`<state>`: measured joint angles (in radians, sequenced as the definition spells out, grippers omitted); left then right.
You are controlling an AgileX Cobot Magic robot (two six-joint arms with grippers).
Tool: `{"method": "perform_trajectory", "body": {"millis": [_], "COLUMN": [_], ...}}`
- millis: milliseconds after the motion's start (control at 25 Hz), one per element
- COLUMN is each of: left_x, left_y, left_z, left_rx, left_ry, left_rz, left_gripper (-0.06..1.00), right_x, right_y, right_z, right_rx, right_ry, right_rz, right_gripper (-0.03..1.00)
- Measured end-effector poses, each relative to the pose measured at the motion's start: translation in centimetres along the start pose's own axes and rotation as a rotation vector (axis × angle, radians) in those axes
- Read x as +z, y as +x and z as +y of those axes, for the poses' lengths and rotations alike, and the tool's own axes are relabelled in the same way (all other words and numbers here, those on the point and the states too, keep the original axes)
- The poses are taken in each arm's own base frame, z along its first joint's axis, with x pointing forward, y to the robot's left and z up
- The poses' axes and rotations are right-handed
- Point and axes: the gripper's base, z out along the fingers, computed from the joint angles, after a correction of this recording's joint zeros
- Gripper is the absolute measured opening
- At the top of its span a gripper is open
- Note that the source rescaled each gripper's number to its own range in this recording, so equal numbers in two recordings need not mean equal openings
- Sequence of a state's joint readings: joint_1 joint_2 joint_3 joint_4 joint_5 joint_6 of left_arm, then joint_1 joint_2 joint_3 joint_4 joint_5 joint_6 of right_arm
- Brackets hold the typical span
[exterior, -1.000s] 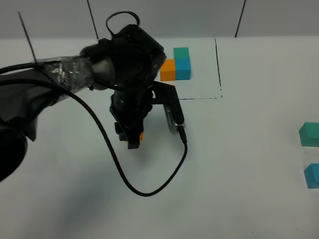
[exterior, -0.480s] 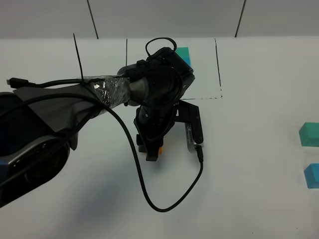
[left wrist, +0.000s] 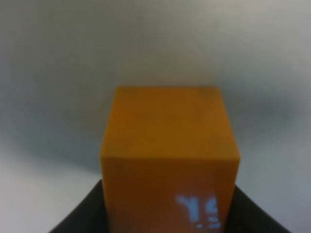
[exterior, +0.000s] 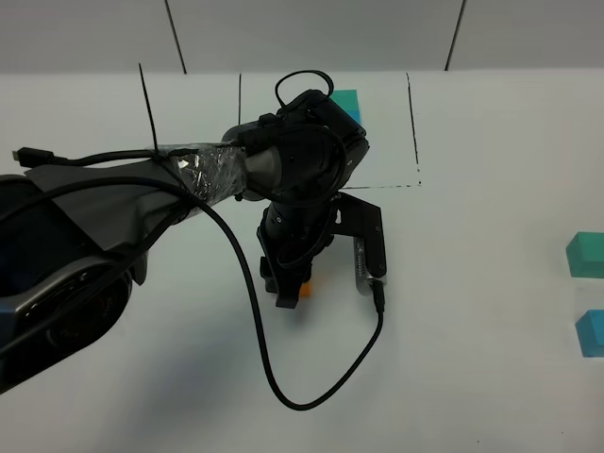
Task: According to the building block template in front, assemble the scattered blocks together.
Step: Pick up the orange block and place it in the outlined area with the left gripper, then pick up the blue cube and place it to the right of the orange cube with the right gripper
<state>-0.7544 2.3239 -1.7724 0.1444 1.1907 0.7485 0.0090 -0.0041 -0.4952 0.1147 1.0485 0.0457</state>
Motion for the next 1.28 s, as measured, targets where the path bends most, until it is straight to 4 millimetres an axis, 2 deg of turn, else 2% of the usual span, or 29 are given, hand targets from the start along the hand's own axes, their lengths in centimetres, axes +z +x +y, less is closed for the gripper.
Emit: {"method": "perform_trajectory", "body": {"millis": [1120,1200,1280], "left_x": [-0.26,-0.4,-0.8], "left_y": [-0.57,-0.55,-0.44], "left_z": [0.37,0.38,0.34], "left_rx": [-0.001,-0.001,-0.001], "left_ry": [-0.04,-0.043,-0.048], "left_rz": [-0.061,-0.065,-0.07], "left_gripper": [0.01,0.09,0.26], "right_x": [0.0,0.0,0.0], "right_y": [0.0,0.0,0.0], "right_z": [0.0,0.0,0.0], "right_rx": [0.0,-0.001,-0.001], "right_ry": [0.0,0.0,0.0], "right_rz": [0.0,0.0,0.0], "right_gripper": [0.74,0.74,0.74]}}
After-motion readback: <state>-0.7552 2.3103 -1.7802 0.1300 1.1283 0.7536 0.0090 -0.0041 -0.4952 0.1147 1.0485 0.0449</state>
